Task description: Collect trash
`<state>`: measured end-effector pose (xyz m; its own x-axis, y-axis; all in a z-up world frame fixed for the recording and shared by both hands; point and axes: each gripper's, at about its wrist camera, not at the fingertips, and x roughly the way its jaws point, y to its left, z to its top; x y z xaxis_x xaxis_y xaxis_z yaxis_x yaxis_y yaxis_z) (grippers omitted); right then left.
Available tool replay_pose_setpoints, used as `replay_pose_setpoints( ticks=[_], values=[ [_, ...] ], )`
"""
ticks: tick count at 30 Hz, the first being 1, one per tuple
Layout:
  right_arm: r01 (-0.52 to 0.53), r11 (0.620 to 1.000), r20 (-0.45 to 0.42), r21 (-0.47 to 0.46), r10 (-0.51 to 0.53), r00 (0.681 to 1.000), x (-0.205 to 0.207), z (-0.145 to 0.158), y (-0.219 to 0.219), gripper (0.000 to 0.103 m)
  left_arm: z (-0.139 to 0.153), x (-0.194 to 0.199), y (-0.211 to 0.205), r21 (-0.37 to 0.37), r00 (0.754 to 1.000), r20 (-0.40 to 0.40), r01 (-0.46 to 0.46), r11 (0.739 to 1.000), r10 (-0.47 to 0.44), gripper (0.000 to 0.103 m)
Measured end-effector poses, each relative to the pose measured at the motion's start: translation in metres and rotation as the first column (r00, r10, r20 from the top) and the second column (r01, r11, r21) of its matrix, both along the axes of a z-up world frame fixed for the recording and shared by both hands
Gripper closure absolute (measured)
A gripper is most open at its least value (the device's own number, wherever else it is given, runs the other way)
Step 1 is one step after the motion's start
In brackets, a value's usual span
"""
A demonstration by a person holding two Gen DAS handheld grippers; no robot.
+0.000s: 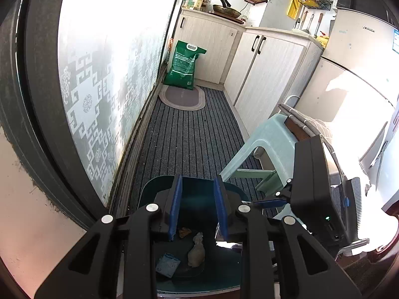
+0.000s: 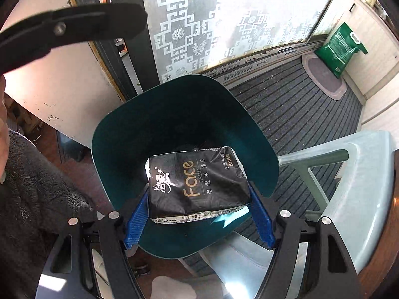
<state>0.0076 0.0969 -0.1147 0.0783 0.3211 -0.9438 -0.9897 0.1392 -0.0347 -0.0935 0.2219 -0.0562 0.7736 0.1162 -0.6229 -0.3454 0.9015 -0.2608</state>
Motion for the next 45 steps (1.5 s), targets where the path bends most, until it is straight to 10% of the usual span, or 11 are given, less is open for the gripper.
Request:
replay_pose_setpoints(
  ticks=[16, 27, 37, 45],
  values=[
    [0.002, 0.999, -0.038, -0.04, -0.004, 0.999, -0.005, -0.019, 0.006, 0.022, 0.01, -0.011, 0.005, -0.004, 0.999, 0.036, -0.009, 1.0, 0.009, 0.077],
    [0.051, 0.973, 0.129, 0.223, -0.081, 0.988, -0.027, 0.073, -0.039, 0.043, 0.043, -0.038, -0.014, 0.089, 0.991, 0.133, -0.033, 0.995, 0.021, 0.076],
    [0.237, 0.874, 0.049, 0.424, -0.284, 0.958, -0.023, 0.121, -0.127, 0.043, 0.037, -0.06, -0.041, 0.156, 0.993, 0.108, -0.06, 0.986, 0.044, 0.042],
    [0.435, 0.74, -0.029, 0.514, -0.491, 0.87, -0.025, 0.126, -0.213, 0.035, 0.033, -0.076, -0.072, 0.212, 0.995, 0.097, -0.037, 0.977, 0.017, 0.015]
  ],
)
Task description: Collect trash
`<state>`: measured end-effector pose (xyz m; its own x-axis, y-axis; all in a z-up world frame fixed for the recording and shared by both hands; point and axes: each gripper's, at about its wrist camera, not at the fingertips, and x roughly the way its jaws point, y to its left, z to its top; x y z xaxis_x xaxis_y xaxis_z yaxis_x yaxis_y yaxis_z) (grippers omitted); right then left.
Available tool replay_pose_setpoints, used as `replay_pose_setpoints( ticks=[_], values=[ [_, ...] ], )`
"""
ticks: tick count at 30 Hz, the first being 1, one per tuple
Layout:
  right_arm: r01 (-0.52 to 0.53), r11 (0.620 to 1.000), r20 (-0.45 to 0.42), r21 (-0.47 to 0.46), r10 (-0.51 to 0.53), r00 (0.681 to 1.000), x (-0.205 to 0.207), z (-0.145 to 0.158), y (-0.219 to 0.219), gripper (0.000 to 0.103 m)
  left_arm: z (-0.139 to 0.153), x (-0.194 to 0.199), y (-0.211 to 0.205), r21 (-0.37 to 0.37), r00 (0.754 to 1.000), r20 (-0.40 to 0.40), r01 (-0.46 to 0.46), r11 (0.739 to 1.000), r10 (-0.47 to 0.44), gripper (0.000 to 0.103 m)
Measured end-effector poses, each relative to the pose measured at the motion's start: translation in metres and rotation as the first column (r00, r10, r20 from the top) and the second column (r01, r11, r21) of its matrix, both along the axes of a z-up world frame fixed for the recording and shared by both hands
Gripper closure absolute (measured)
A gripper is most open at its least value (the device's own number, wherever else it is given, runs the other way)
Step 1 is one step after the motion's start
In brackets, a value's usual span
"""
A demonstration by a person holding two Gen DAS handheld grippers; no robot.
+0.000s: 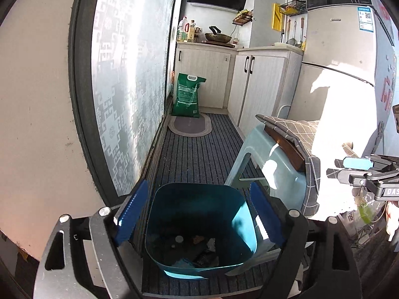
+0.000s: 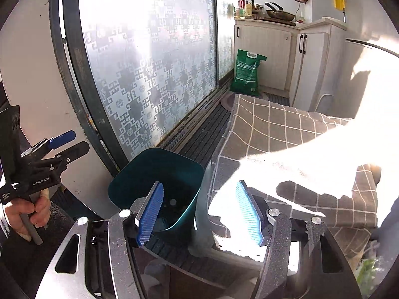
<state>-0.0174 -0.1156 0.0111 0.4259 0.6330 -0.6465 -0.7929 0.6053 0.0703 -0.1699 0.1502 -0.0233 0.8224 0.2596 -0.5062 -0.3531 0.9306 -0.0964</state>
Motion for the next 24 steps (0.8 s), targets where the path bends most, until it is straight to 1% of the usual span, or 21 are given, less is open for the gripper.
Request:
replay_pose_setpoints(
  ticks=[1, 2, 3, 5, 6, 7, 8, 9, 13, 16, 19, 24],
  values=[
    [0.022, 1.0, 0.02, 0.005, -0.022, 1.0, -0.003, 0.004, -0.009, 0.026, -0.001, -0.001, -0.003, 0.0, 1.0, -0.008, 0.009, 1.0, -0.009, 0.012],
    [0.037, 0.999, 0.037, 0.018, -0.038, 0.999, -0.007, 0.008, -0.018, 0.021, -0.003, -0.002, -0.006, 0.001, 1.0, -0.015, 0.017, 1.0, -0.017, 0.012],
    [0.05, 0.998, 0.051, 0.031, -0.052, 0.997, -0.011, 0.012, -0.026, 0.02, -0.004, -0.003, -0.01, 0.006, 1.0, -0.022, 0.019, 1.0, -0.019, 0.012],
    [0.079, 0.996, 0.077, 0.04, -0.082, 0.994, -0.019, 0.017, -0.04, 0.013, -0.005, -0.004, -0.017, 0.037, 1.0, -0.031, 0.008, 0.999, -0.007, 0.007],
    [0.091, 0.995, 0.085, 0.043, -0.094, 0.992, -0.021, 0.019, -0.048, 0.011, -0.005, -0.006, -0.02, 0.051, 1.0, -0.029, 0.008, 0.999, -0.006, 0.005],
    [0.102, 0.994, 0.089, 0.045, -0.105, 0.99, -0.024, 0.02, -0.055, 0.009, -0.004, -0.007, -0.022, 0.057, 1.0, -0.027, 0.003, 0.998, -0.001, 0.004],
    [0.113, 0.993, 0.088, 0.046, -0.116, 0.989, -0.025, 0.021, -0.061, 0.005, -0.004, -0.008, -0.023, 0.056, 1.0, -0.026, -0.005, 0.998, 0.006, 0.003],
    [0.125, 0.991, 0.09, 0.047, -0.129, 0.988, -0.027, 0.02, -0.067, 0.003, -0.004, -0.009, -0.023, 0.052, 1.0, -0.026, -0.008, 0.999, 0.01, 0.003],
    [0.146, 0.987, 0.079, 0.061, -0.151, 0.985, -0.028, 0.018, -0.079, 0.003, -0.008, -0.007, -0.021, 0.053, 0.999, -0.041, -0.021, 0.998, 0.023, 0.003],
    [0.145, 0.988, 0.077, 0.052, -0.149, 0.986, -0.025, 0.014, -0.074, 0.003, -0.009, -0.007, -0.02, 0.036, 0.999, -0.039, -0.01, 0.999, 0.012, 0.003],
    [0.139, 0.989, 0.069, 0.04, -0.142, 0.987, -0.023, 0.009, -0.071, 0.003, -0.01, -0.006, -0.021, 0.035, 0.999, -0.043, -0.003, 0.999, 0.005, 0.003],
    [0.129, 0.99, 0.067, 0.048, -0.132, 0.989, -0.021, 0.009, -0.069, 0.003, -0.011, -0.005, -0.019, 0.028, 0.999, -0.05, -0.009, 1.0, 0.01, 0.003]
  ],
)
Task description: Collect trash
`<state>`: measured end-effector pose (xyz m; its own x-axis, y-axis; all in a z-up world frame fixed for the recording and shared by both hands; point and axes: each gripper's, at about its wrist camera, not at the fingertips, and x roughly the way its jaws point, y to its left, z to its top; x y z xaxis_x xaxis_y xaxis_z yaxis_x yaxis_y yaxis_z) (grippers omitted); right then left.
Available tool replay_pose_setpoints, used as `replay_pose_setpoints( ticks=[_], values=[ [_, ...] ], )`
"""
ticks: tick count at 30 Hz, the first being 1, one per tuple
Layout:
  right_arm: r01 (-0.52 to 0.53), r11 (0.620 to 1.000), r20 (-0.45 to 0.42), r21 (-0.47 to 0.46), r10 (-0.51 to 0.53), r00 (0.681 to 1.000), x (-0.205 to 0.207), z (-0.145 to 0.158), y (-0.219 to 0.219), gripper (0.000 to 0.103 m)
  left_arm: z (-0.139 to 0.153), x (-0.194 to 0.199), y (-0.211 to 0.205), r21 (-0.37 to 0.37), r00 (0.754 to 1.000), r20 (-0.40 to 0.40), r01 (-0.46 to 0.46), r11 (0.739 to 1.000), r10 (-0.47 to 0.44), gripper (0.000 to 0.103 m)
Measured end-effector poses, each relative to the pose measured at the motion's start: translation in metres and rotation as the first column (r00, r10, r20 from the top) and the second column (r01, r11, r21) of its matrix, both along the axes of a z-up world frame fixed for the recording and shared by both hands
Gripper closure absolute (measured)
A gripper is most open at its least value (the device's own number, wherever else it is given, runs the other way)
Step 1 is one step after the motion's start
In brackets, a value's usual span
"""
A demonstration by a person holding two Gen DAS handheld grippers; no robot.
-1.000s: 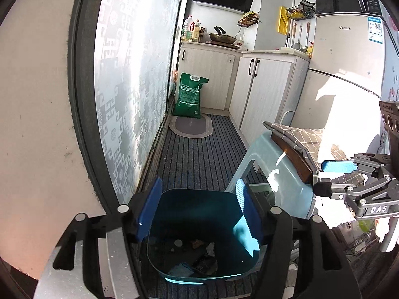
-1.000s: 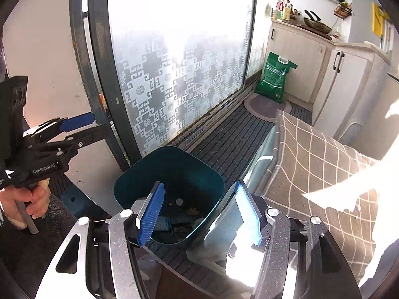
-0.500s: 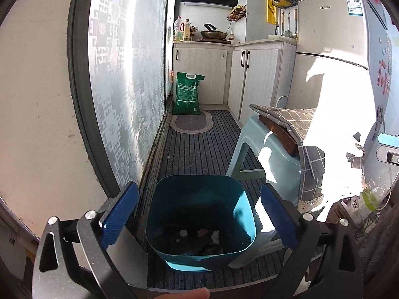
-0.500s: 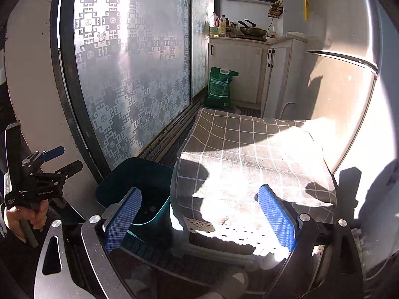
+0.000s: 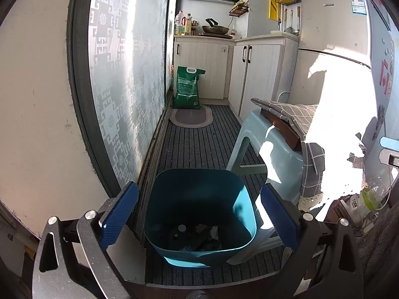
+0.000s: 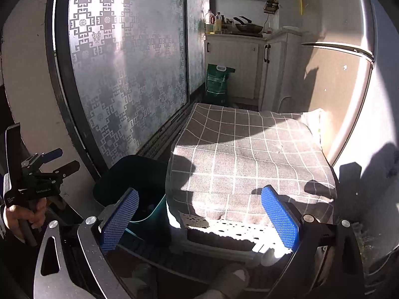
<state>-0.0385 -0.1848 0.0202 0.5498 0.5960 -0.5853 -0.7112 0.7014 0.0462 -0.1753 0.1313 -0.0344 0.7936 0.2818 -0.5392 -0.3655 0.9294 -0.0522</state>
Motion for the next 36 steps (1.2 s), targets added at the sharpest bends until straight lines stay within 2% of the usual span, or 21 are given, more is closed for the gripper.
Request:
replay_pose_setpoints(
  ticks=[36],
  values=[
    [-0.024, 1.0, -0.004, -0.01, 0.024, 1.0, 0.0007, -0.0041, 0.0063, 0.003, 0.0016, -0.0038, 0.0066, -0.031, 1.0, 0.013, -0.018, 0.999, 0.018, 0.003]
  ],
)
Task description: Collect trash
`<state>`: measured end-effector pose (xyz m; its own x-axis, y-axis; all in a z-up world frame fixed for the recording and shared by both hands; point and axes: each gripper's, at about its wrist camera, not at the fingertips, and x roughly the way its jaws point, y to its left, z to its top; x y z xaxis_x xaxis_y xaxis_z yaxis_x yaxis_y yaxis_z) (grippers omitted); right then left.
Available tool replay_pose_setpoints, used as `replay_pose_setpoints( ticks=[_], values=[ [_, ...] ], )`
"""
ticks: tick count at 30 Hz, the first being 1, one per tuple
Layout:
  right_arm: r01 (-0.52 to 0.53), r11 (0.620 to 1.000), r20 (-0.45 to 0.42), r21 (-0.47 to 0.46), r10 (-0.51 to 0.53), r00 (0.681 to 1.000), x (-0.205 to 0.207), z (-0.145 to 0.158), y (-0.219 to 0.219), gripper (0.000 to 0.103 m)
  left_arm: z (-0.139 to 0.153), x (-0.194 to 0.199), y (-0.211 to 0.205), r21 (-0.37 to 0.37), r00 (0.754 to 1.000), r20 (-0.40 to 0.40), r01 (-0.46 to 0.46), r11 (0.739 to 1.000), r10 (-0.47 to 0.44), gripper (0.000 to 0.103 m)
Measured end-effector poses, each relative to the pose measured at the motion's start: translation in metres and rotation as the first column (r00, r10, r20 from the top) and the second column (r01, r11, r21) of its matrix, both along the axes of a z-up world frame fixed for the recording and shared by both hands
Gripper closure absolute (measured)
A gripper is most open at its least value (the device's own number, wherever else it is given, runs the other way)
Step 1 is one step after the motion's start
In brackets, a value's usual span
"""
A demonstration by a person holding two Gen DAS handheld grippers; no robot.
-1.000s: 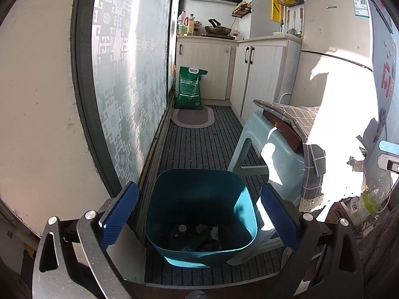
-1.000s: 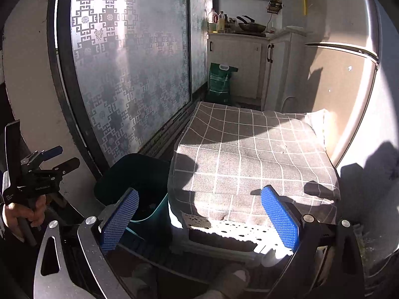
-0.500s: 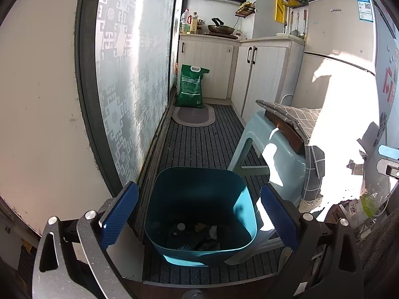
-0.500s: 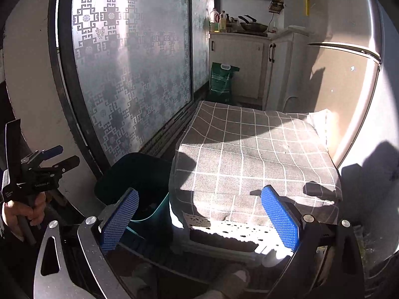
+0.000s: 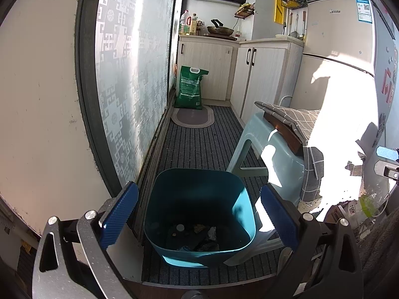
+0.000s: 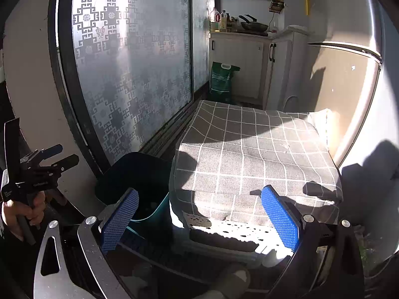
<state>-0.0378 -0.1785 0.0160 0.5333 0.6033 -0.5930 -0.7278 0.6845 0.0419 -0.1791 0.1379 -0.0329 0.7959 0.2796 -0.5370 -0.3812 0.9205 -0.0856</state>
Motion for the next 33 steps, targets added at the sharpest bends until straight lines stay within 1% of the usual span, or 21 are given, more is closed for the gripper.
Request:
replay_pose_setpoints(
  ticks=[33],
  values=[
    [-0.004, 1.0, 0.001, -0.006, 0.004, 1.0, -0.0011, -0.0039, 0.0012, 0.003, 0.0003, -0.0002, 0.0002, 0.003, 1.0, -0.005, 0.0, 1.0, 0.0, 0.003]
  ],
)
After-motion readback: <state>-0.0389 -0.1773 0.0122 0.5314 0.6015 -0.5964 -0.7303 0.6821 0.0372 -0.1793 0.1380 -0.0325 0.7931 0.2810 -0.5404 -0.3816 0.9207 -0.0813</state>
